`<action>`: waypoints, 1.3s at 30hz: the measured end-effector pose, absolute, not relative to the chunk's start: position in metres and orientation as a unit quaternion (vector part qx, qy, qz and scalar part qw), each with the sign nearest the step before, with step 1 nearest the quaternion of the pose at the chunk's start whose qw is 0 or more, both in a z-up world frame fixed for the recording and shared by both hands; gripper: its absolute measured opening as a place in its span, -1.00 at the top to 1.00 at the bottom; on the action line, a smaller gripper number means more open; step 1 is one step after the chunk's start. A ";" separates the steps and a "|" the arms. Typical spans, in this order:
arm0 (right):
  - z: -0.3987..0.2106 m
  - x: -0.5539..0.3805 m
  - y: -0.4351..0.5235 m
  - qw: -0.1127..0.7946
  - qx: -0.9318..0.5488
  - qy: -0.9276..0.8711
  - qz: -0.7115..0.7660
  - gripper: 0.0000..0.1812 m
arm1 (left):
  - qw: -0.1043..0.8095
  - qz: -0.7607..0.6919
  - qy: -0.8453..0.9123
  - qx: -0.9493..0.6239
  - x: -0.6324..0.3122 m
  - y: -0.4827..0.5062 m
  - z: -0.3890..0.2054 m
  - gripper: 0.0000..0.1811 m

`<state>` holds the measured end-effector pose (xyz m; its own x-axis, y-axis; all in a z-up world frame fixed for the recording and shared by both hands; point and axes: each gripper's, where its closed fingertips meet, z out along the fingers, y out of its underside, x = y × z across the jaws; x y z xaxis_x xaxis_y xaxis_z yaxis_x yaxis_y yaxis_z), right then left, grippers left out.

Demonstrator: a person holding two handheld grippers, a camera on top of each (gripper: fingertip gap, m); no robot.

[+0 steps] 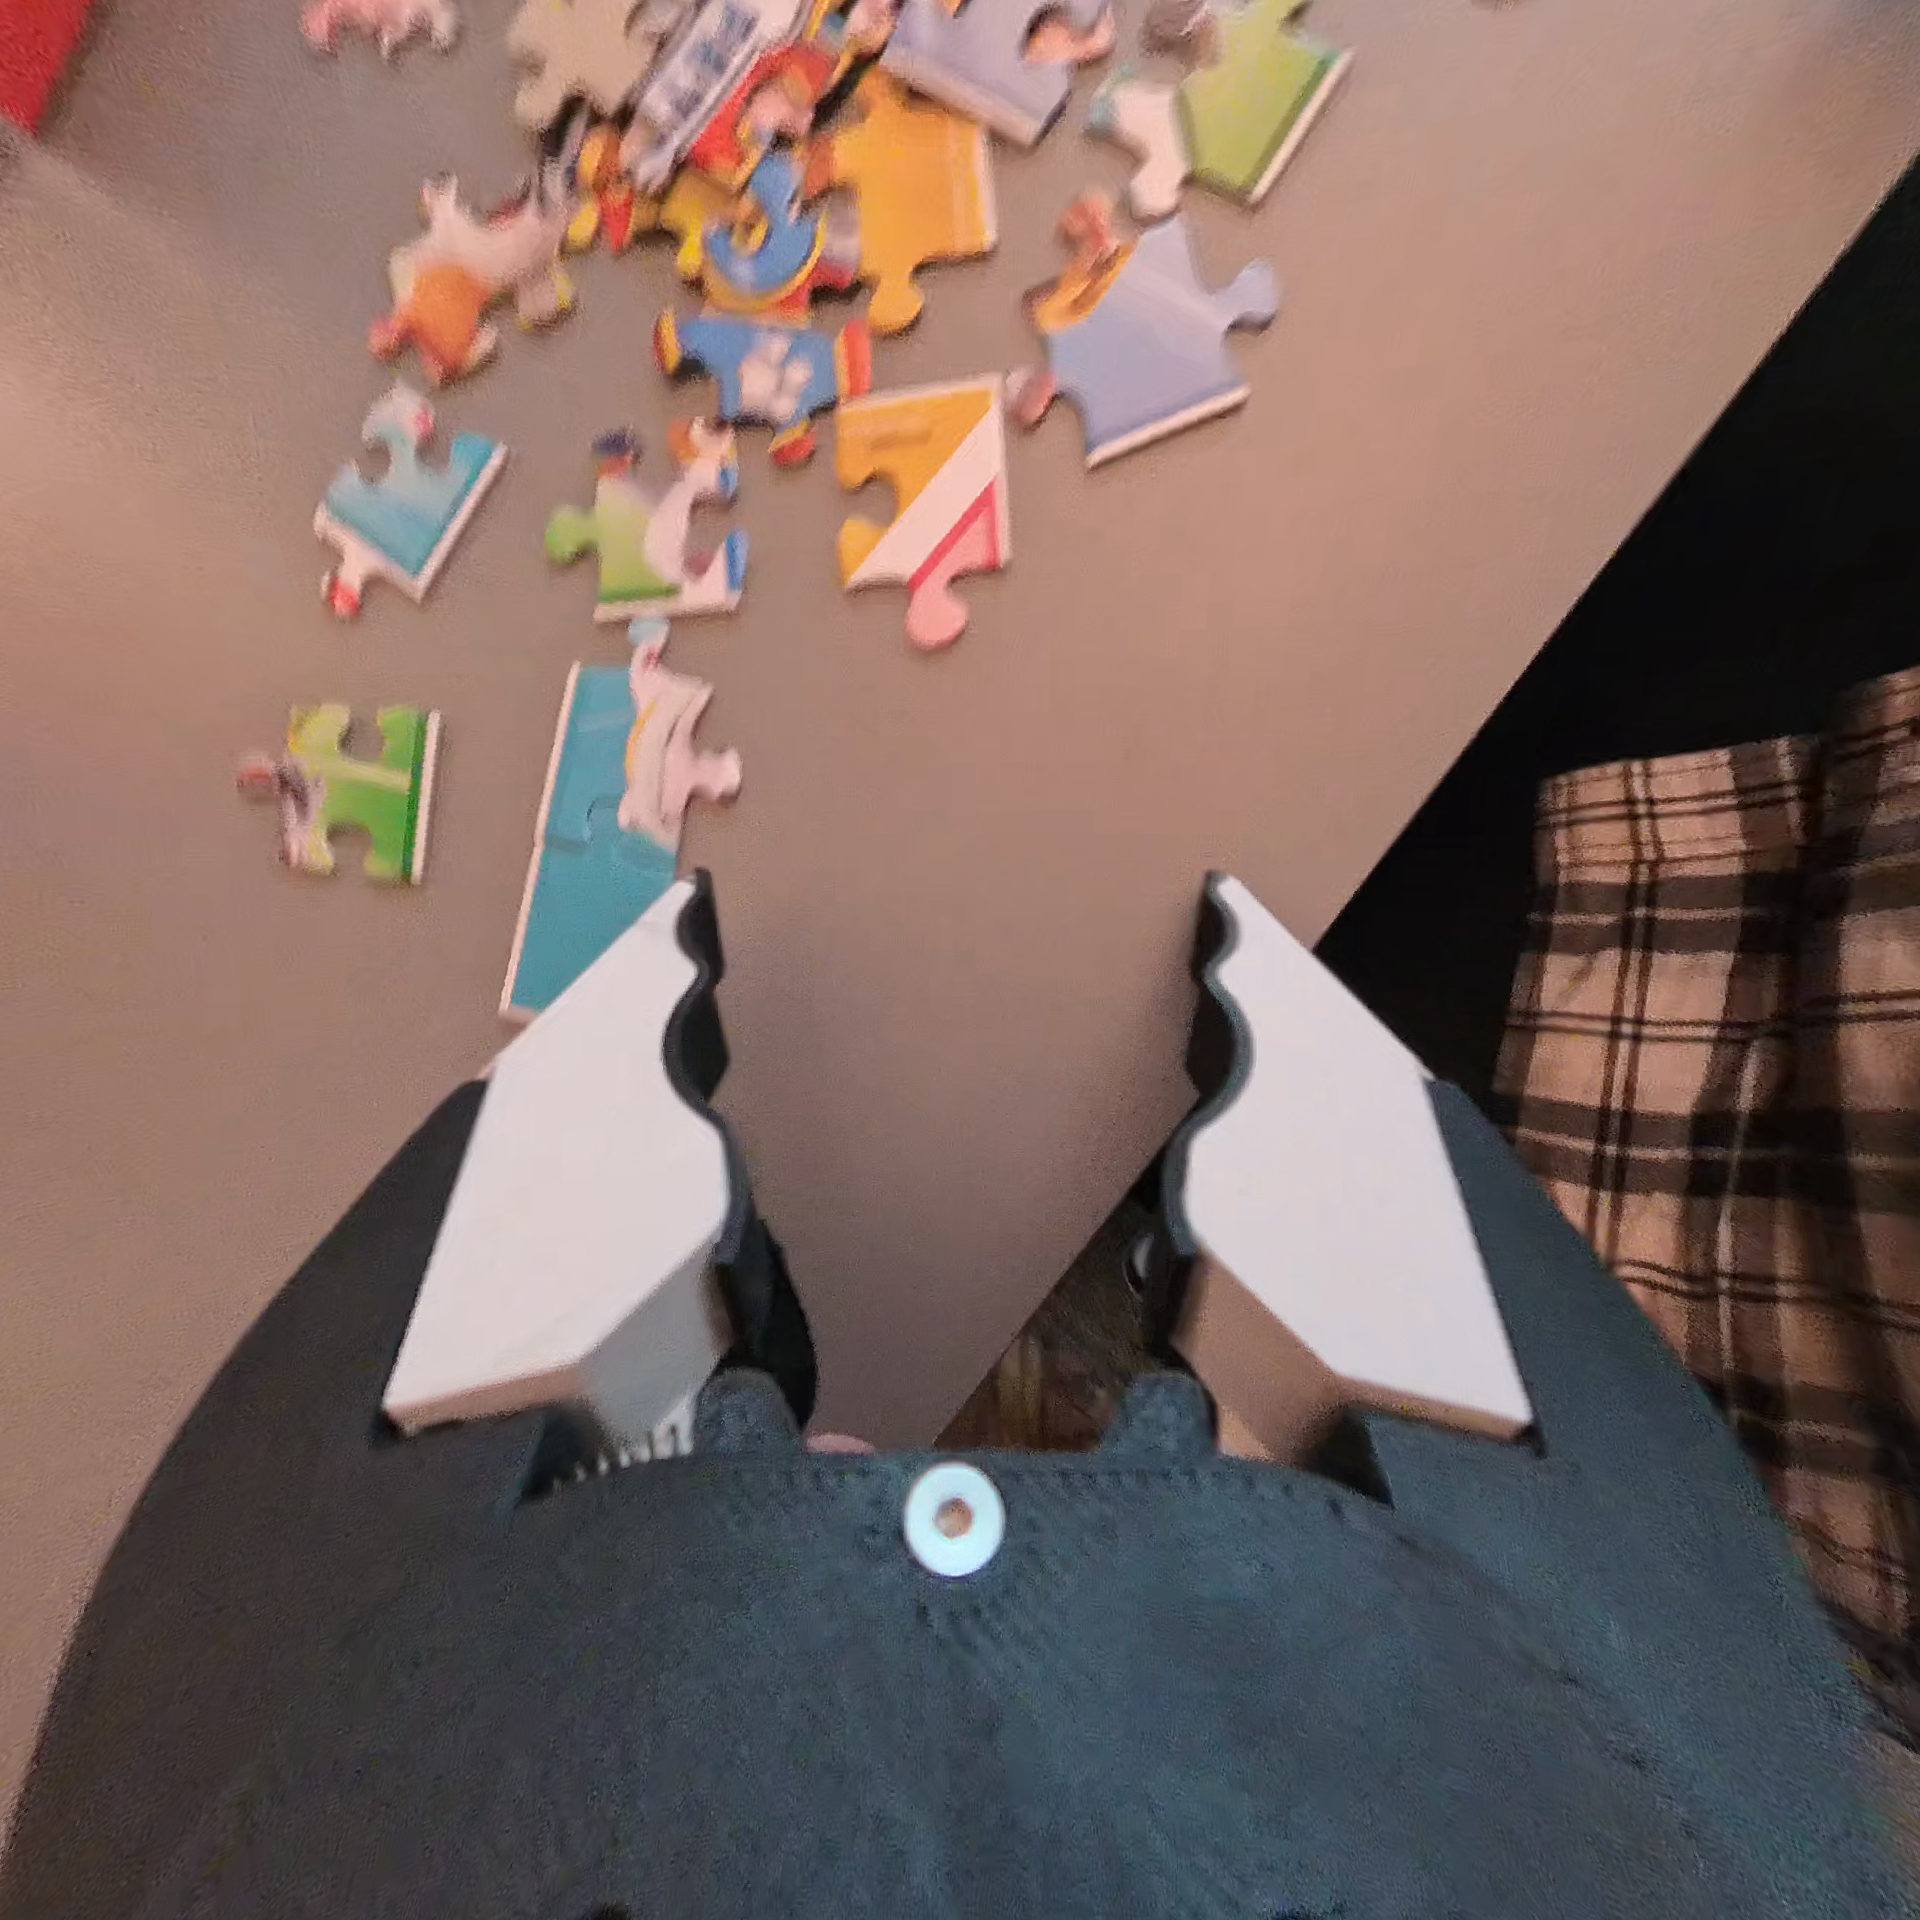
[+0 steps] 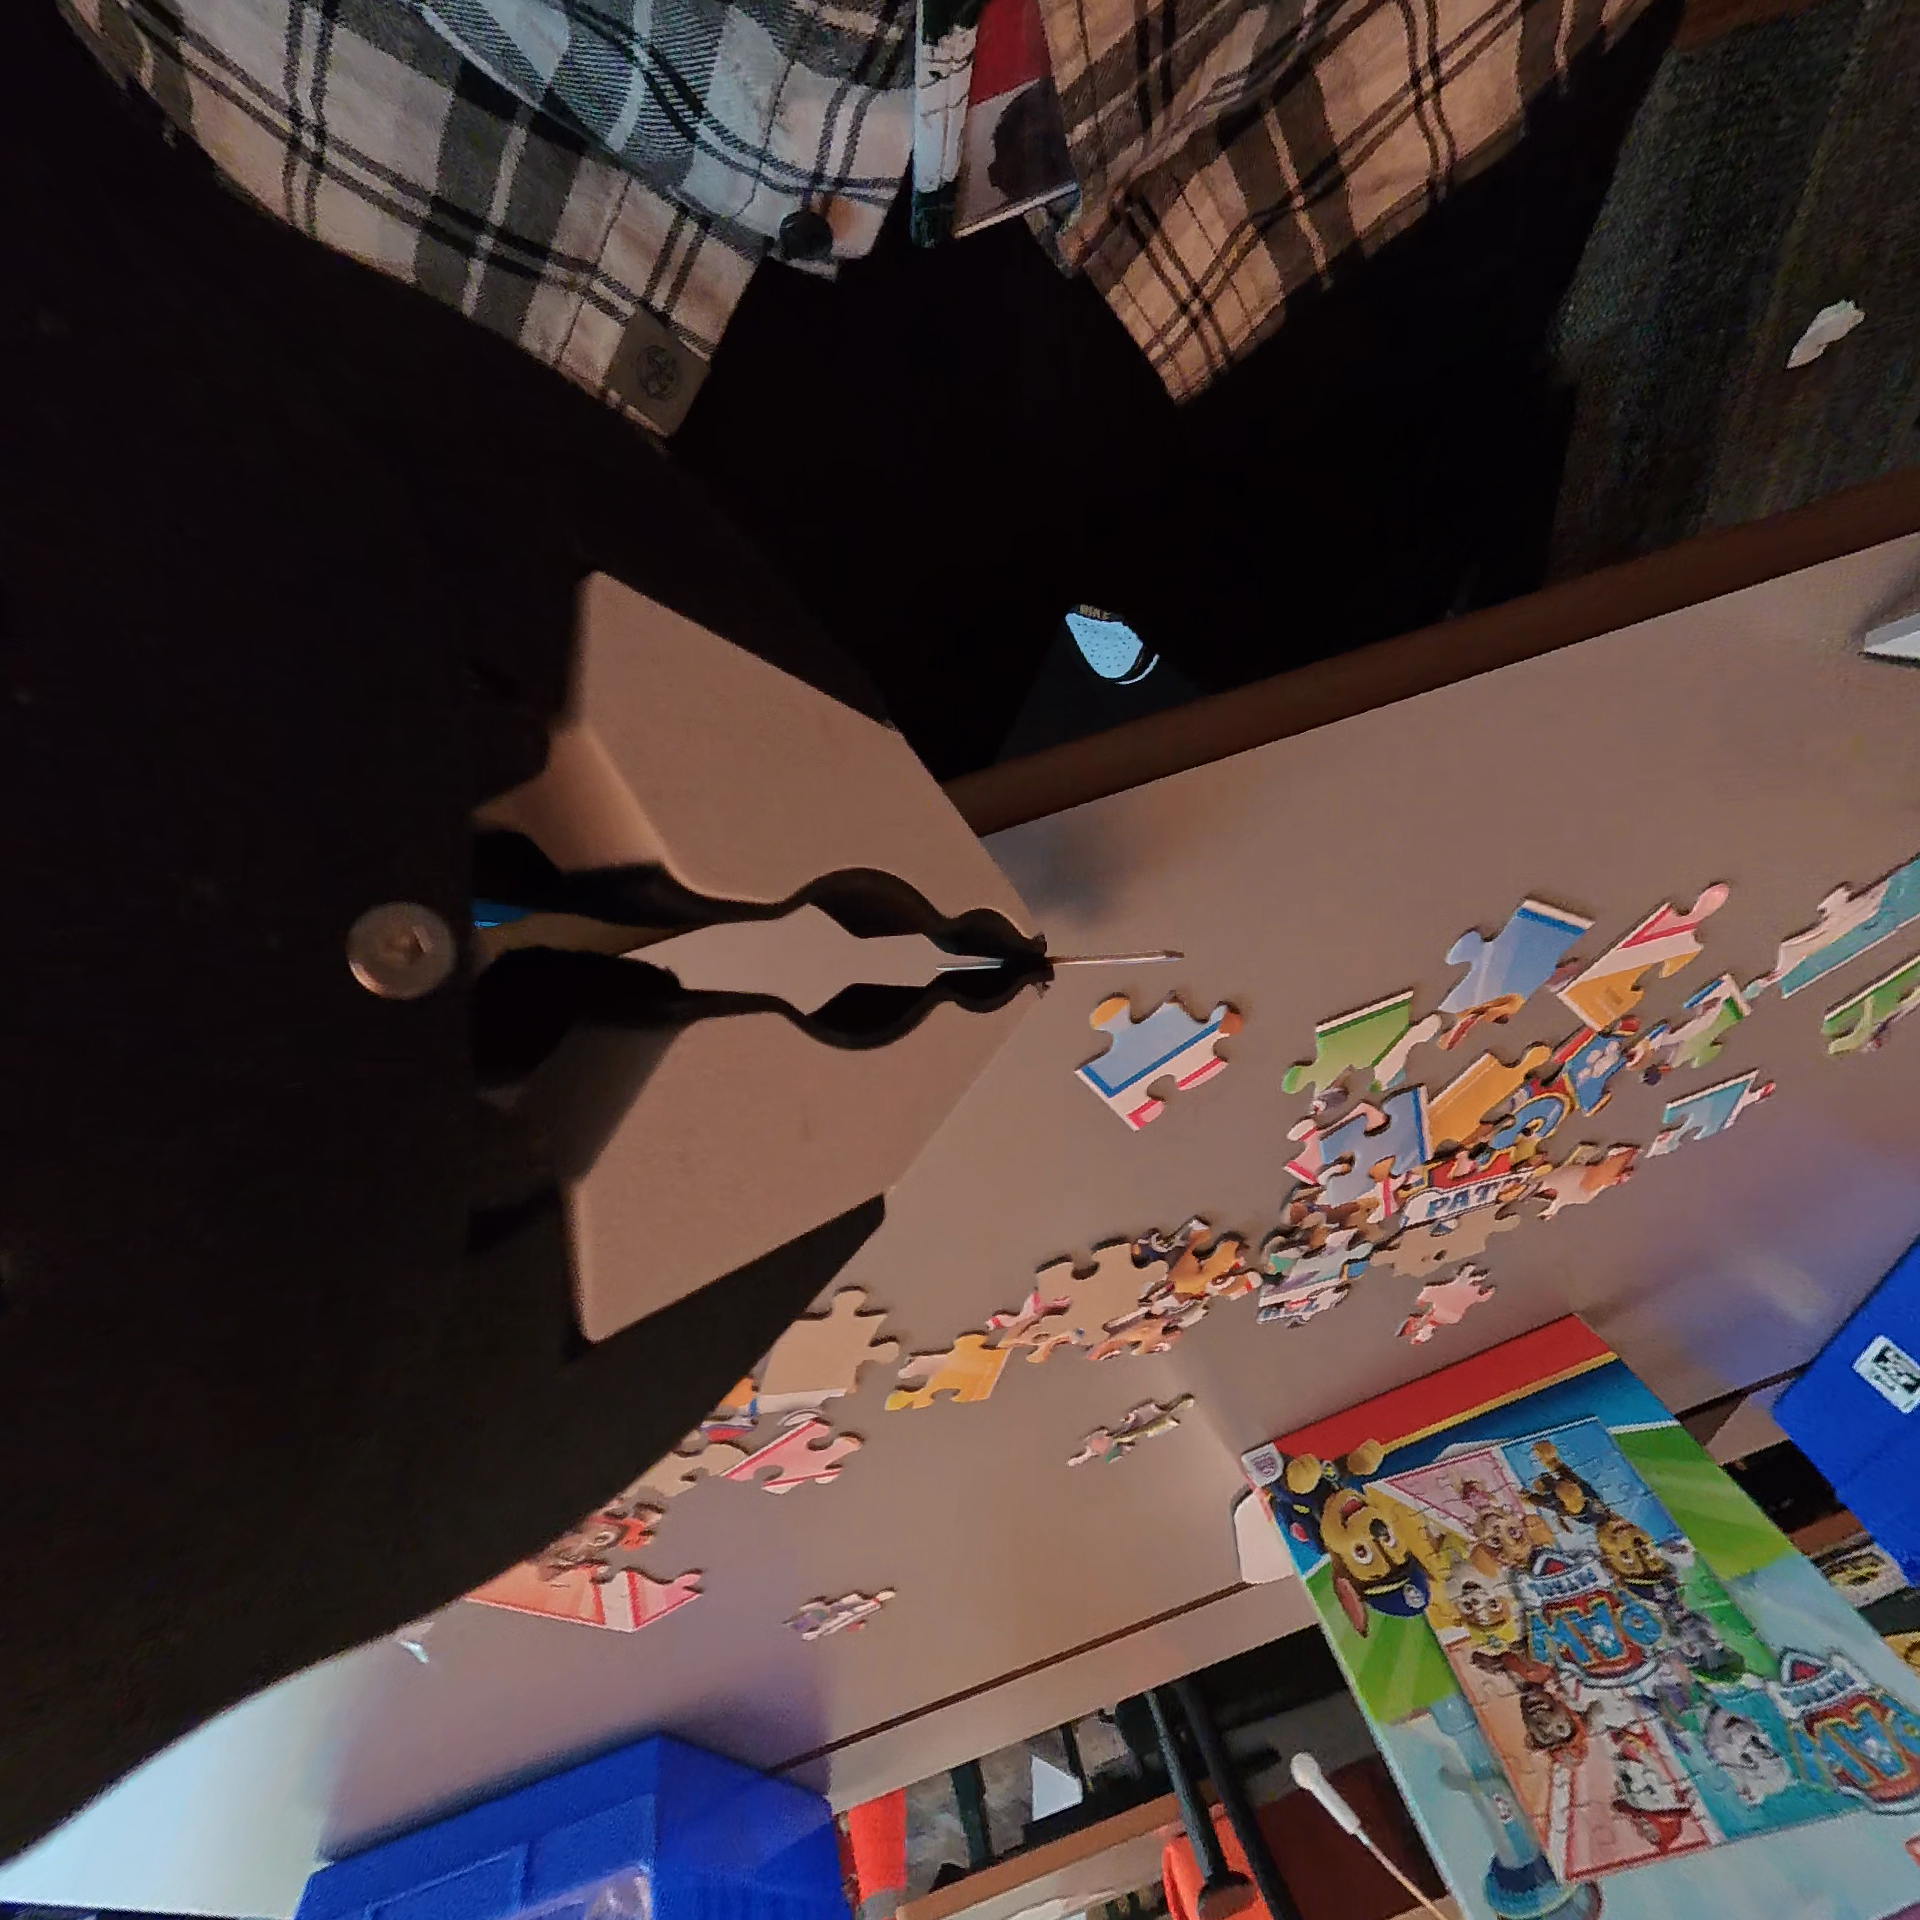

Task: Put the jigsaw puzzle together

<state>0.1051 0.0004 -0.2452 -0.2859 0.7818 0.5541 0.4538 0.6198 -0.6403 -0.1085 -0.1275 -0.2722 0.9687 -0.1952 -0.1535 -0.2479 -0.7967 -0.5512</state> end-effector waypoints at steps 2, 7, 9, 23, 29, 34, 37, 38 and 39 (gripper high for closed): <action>-0.245 0.100 -0.005 0.447 -0.389 -0.784 0.185 1.00 | 0.270 0.035 0.102 -0.957 -0.121 -0.137 -0.277 -0.17; -0.246 0.091 -0.015 0.443 -0.374 -0.793 0.190 1.00 | 0.278 -0.037 0.085 -0.956 -0.126 -0.132 -0.282 -0.36; -0.247 0.089 -0.017 0.440 -0.371 -0.795 0.191 1.00 | 0.274 -0.052 0.080 -0.957 -0.124 -0.131 -0.281 -0.39; -0.247 0.085 -0.009 0.441 -0.367 -0.801 0.172 1.00 | 0.266 -0.021 0.073 -0.961 -0.094 -0.141 -0.281 -0.35; -0.263 0.090 -0.003 0.407 -0.382 -0.820 0.128 0.98 | 0.307 -0.012 0.083 -0.948 -0.086 -0.136 -0.260 -0.24; -0.272 0.087 -0.007 0.390 -0.377 -0.834 0.100 0.94 | 0.313 -0.019 0.123 -0.941 -0.062 -0.125 -0.257 -0.21; -0.271 0.087 -0.008 0.381 -0.382 -0.836 0.101 0.93 | 0.328 -0.028 0.139 -0.934 -0.050 -0.114 -0.254 -0.20; -0.271 0.088 -0.009 0.376 -0.385 -0.836 0.108 0.92 | 0.334 -0.033 0.147 -0.931 -0.044 -0.109 -0.253 -0.18; -0.271 0.088 -0.010 0.372 -0.388 -0.836 0.113 0.91 | 0.338 -0.041 0.156 -0.927 -0.038 -0.104 -0.253 -0.16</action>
<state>0.0884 -0.0097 -0.2711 -0.4230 0.7324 0.5336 0.5643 0.6736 -0.4772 -0.0382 -0.1040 -0.2526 0.9482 -0.3164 -0.0291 -0.2610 -0.7232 -0.6394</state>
